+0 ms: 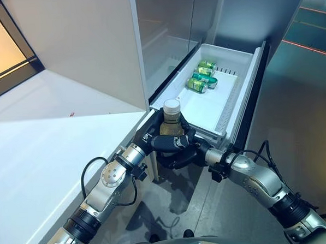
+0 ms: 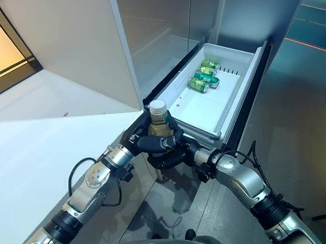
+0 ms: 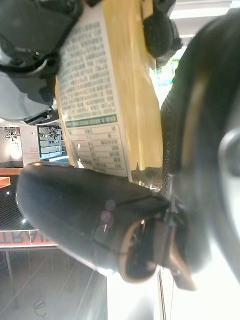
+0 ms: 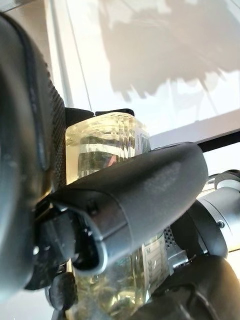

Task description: Put drinks into fridge and close the fridge

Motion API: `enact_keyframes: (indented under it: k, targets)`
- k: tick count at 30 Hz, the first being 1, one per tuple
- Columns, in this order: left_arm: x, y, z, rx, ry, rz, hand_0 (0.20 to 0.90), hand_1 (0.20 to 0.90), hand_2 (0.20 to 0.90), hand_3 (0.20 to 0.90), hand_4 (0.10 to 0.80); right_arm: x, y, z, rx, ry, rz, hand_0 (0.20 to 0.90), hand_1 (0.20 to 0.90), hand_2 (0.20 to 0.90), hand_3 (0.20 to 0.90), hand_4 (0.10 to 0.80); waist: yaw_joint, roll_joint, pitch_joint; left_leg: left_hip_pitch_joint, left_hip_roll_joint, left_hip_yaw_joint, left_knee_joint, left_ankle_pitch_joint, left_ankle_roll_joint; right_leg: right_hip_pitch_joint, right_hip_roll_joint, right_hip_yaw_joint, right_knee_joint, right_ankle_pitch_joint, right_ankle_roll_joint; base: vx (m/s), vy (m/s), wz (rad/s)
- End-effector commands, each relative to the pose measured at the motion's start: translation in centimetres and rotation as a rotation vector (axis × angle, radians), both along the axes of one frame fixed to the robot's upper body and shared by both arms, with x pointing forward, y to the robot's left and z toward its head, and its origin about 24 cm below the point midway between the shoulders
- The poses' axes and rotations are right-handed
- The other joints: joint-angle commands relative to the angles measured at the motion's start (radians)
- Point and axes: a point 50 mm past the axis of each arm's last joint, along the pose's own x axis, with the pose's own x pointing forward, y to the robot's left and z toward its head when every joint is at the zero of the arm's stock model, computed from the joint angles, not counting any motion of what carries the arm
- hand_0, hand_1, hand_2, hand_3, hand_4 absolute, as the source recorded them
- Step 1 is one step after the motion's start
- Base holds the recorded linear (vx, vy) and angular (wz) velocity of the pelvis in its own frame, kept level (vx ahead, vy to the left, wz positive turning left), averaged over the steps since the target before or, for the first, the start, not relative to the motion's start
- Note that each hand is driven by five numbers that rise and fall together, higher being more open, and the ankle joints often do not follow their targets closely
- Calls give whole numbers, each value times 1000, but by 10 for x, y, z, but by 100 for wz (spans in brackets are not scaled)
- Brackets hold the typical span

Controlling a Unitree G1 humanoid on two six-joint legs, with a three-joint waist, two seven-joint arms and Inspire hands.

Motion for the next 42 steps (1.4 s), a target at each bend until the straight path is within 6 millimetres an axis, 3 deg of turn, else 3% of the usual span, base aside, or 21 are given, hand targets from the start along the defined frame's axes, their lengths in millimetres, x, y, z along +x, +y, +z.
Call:
enact_keyframes:
  k: [1,4,9,14,20,21,28,34,37,42]
  targets:
    - [-6,-53,59,-247,-271,-193,900,900,900,900,800,37,25,101,206,-479,-90,300,300,300,200,100,-1,-5,-69,-11,5,36,3,-63,-6,-9,-8,-19,37,-40,68,0,0,0]
    - [-1,-46,62,-305,-231,-136,900,900,900,900,800,49,4,128,87,-673,-260,300,300,300,200,100,4,-3,-66,-10,7,35,4,-65,-9,-6,-9,-24,38,-40,67,0,0,0]
    - [7,-38,58,-321,-145,-86,900,900,900,900,800,66,-18,149,151,-601,-425,300,300,300,200,100,17,-5,-61,-10,9,27,6,-66,-13,-1,-10,-40,45,-46,63,4,-4,6]
    - [8,-35,24,-301,85,-129,900,900,900,900,800,84,-58,175,75,-719,-667,300,300,300,200,100,42,-7,-65,-13,8,7,4,-65,-17,5,-12,-64,47,-52,59,15,-3,17]
    - [-6,-40,-16,-251,302,-232,900,900,900,900,800,94,-103,210,-241,-958,-884,300,300,300,200,100,70,-3,-65,-17,8,-6,5,-61,-20,7,-16,-84,57,-62,57,22,9,19]
    - [-14,-40,-29,-204,353,-265,900,900,900,900,800,99,-119,217,-327,-967,-932,300,300,300,200,100,83,-2,-63,-20,9,-12,7,-58,-22,8,-19,-92,63,-66,55,44,20,15]
    - [-39,-39,-65,-68,518,-401,900,900,900,900,800,115,-157,220,-513,-923,-1046,300,300,300,200,100,126,5,-54,-26,9,-39,14,-45,-29,18,-24,-120,74,-75,47,75,5,16]
    - [-51,-30,-88,34,623,-411,900,900,900,900,800,119,-181,215,-636,-855,-1102,300,300,300,200,100,152,16,-35,-46,9,-59,39,-43,-37,14,-30,-140,86,-80,43,84,-7,14]
    - [-53,-16,-106,123,667,-357,900,900,900,900,800,118,-197,213,-712,-796,-1137,300,300,300,200,100,165,23,-11,-84,10,-73,59,-39,-42,-15,-34,-147,99,-81,40,-4,-28,15]
    - [-42,25,-133,328,631,-128,900,900,900,900,800,114,-224,216,-776,-684,-1209,300,300,300,200,100,180,33,76,-179,12,-103,85,-26,-42,-104,-33,-145,130,-82,34,-133,-87,17]
